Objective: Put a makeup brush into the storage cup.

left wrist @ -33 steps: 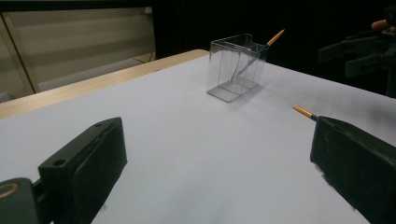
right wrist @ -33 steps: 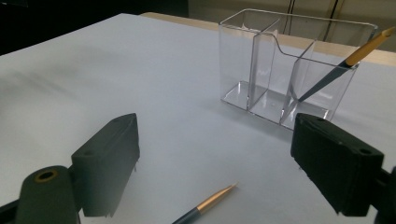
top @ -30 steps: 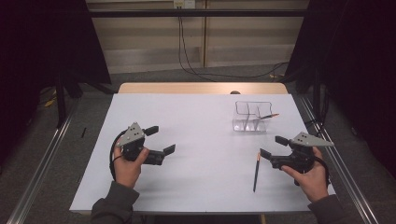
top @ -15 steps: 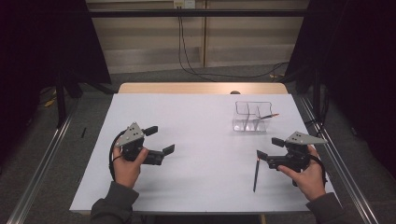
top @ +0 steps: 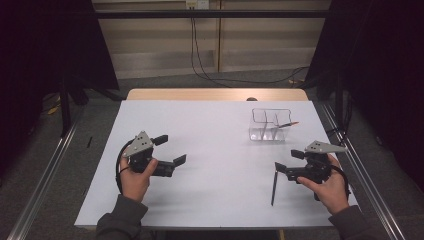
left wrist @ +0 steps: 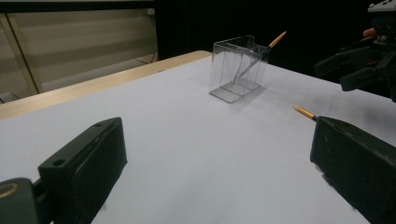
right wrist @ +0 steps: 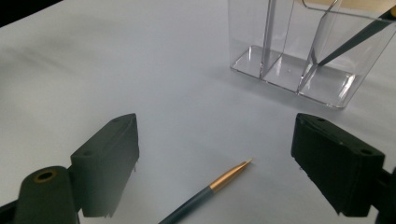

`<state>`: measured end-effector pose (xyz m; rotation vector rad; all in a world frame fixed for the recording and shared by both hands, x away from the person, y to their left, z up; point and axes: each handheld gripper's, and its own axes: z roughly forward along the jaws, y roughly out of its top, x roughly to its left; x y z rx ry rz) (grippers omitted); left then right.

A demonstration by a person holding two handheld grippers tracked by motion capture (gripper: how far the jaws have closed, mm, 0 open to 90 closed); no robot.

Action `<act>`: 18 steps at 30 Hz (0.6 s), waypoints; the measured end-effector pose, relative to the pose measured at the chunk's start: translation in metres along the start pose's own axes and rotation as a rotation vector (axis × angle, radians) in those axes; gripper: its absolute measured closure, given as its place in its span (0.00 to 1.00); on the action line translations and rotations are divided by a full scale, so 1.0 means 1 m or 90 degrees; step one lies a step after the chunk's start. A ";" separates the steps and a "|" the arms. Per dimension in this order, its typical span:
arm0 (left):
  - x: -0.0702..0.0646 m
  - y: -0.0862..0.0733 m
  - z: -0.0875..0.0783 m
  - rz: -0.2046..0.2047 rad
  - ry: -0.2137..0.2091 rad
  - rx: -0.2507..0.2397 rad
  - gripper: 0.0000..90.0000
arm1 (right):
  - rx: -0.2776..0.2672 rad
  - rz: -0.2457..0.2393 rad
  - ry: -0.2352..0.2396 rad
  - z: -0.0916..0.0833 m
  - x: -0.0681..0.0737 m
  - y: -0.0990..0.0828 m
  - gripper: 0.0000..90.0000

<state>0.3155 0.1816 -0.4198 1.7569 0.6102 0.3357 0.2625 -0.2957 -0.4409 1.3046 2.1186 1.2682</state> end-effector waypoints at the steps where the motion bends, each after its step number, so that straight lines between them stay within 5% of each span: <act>1: 0.000 0.000 0.000 0.002 0.005 0.003 0.04 | 0.003 0.001 -0.002 0.000 0.000 0.000 0.17; 18: 0.000 0.001 -0.003 0.006 0.014 0.009 0.04 | 0.061 0.024 -0.018 0.003 -0.006 0.002 0.19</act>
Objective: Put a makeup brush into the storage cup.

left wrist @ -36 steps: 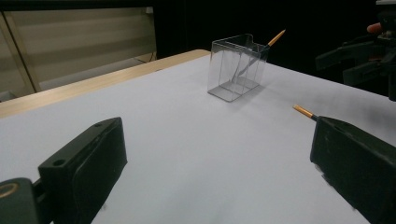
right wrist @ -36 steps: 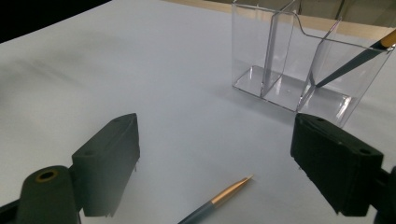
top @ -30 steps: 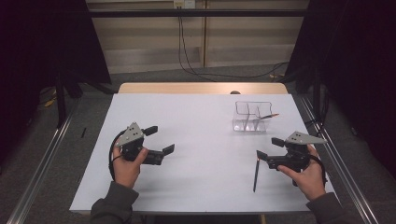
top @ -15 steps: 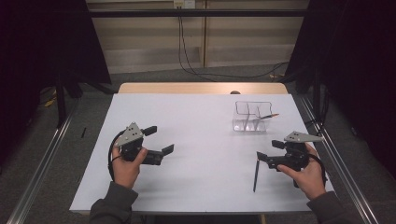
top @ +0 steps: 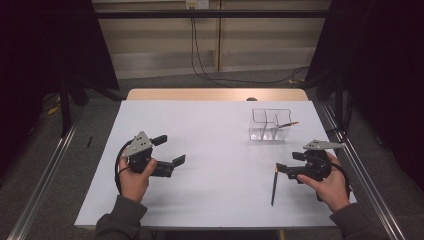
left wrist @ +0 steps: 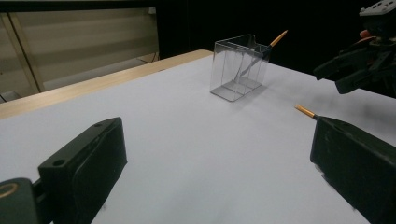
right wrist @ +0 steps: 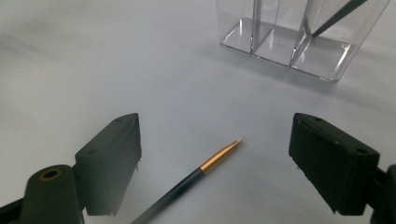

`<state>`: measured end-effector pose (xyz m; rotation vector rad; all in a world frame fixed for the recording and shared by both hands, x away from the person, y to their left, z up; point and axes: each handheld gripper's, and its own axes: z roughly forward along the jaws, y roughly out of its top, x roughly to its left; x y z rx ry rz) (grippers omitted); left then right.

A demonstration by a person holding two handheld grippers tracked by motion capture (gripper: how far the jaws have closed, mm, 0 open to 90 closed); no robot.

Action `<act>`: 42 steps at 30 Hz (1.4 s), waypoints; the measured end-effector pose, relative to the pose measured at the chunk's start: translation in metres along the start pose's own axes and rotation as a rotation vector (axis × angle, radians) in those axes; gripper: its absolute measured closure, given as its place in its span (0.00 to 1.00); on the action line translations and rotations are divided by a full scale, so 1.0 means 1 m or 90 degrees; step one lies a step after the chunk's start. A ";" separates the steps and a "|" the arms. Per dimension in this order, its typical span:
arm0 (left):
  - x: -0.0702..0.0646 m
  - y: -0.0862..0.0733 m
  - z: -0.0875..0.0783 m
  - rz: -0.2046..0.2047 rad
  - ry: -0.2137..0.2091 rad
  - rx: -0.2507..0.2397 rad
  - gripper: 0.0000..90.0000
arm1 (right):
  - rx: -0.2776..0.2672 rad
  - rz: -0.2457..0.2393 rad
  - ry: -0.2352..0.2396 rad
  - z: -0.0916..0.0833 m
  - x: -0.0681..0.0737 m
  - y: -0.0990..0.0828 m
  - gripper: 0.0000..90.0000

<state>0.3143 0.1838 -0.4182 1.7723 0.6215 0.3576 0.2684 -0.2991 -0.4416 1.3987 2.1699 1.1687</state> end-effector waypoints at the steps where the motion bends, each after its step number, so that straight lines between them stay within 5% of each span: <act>1: 0.000 0.000 0.000 0.000 -0.002 -0.001 0.04 | 0.003 -0.001 -0.004 0.000 0.000 0.000 0.19; 13: -0.001 0.000 0.001 -0.003 -0.001 -0.003 0.04 | 0.037 0.014 -0.017 0.001 -0.002 0.003 0.20; 29: 0.000 0.001 0.001 -0.004 -0.004 -0.007 0.04 | 0.086 -0.005 -0.019 0.006 0.003 0.010 0.19; 42: 0.000 0.001 0.000 -0.004 0.002 -0.005 0.04 | 0.163 -0.012 -0.027 0.011 0.008 0.016 0.16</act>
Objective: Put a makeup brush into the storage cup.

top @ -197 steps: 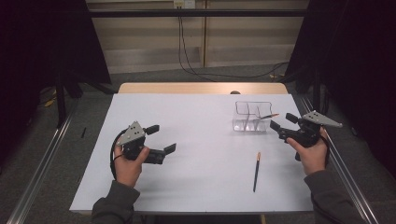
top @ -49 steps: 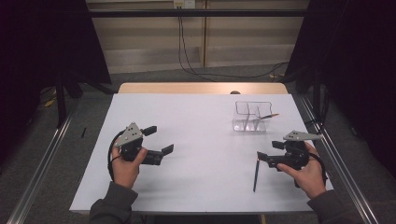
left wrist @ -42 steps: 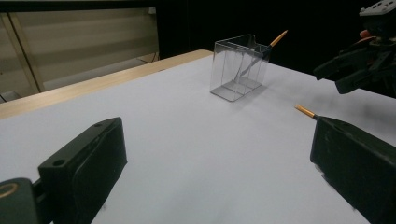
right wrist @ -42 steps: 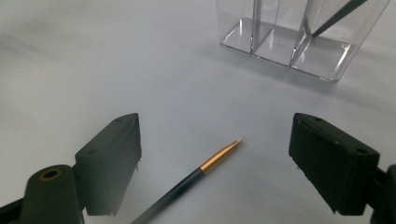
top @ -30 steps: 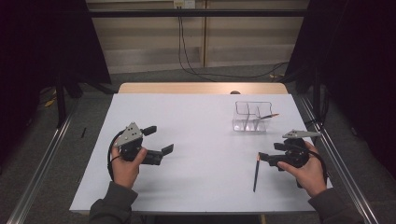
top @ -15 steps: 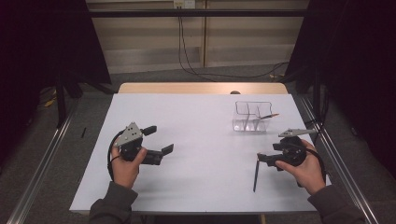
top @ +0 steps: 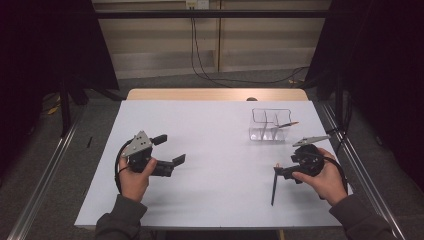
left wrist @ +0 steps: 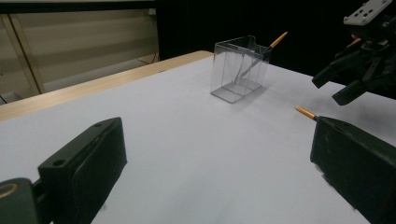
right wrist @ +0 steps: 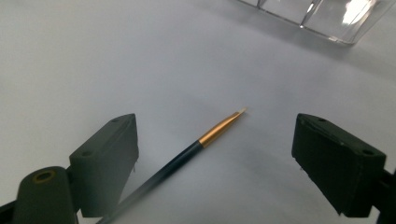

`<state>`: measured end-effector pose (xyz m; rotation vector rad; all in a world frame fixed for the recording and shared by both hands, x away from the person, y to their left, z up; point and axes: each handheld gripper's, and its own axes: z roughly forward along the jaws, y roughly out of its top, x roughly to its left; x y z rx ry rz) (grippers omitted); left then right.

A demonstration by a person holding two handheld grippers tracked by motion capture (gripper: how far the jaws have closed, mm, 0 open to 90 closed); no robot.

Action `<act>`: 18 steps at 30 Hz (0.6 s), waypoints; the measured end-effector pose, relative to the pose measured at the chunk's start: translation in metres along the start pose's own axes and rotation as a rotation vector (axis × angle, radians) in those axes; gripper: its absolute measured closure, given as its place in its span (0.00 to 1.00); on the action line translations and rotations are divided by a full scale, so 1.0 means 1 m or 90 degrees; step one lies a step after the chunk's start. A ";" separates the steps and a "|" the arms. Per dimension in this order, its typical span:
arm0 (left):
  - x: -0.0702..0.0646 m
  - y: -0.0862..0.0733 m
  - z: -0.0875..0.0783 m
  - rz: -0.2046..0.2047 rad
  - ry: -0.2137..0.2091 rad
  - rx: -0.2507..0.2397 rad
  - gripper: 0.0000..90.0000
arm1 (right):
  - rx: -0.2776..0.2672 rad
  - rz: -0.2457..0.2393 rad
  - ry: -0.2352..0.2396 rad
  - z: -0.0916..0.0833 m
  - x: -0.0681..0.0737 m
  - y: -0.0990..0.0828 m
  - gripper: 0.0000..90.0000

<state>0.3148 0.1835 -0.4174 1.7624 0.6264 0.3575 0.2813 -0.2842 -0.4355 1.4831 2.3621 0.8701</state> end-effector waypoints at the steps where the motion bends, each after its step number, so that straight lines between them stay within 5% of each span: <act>1: 0.000 0.000 0.000 0.000 0.000 0.000 0.04 | 0.005 -0.001 -0.001 0.001 0.001 0.000 0.16; 18: 0.001 0.000 0.000 0.001 -0.001 0.001 0.04 | 0.094 -0.008 -0.018 0.009 0.008 0.013 0.22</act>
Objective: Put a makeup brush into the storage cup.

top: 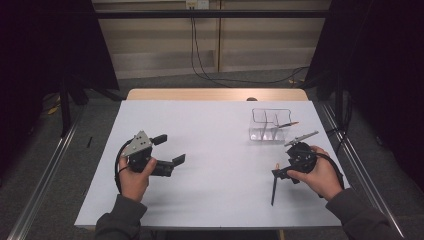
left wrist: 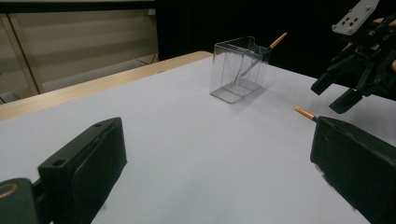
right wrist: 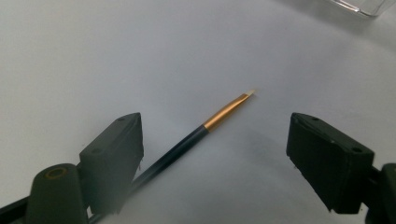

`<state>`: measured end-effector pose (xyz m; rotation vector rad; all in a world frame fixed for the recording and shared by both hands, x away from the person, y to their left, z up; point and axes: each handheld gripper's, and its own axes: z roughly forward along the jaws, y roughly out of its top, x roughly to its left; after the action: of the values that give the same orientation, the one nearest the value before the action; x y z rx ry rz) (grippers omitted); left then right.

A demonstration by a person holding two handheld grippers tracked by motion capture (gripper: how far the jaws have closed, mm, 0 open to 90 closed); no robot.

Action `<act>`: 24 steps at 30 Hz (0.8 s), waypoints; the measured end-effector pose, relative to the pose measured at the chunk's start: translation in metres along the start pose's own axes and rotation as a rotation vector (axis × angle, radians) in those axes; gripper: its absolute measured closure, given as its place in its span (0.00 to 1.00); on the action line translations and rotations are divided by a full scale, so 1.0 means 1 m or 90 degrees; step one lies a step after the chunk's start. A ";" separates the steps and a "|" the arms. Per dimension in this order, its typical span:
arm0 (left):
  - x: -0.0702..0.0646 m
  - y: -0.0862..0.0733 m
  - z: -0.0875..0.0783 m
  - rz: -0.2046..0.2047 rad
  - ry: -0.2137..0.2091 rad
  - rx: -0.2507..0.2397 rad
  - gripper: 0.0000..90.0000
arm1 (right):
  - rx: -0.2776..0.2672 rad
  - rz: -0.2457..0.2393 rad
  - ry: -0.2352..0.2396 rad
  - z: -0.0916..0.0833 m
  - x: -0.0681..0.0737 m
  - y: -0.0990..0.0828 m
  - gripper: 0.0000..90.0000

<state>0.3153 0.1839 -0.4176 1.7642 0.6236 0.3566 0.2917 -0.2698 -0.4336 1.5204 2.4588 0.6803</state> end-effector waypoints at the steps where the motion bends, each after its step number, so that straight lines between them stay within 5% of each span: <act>1: 0.000 0.000 0.000 0.001 0.000 0.001 0.04 | 0.006 0.002 -0.003 0.000 0.000 0.001 0.23; 24: -0.001 0.002 0.000 0.006 0.001 0.002 0.04 | 0.028 0.027 -0.010 0.001 0.003 0.007 0.57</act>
<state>0.3152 0.1832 -0.4161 1.7701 0.6178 0.3632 0.2963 -0.2641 -0.4312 1.5914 2.4522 0.6241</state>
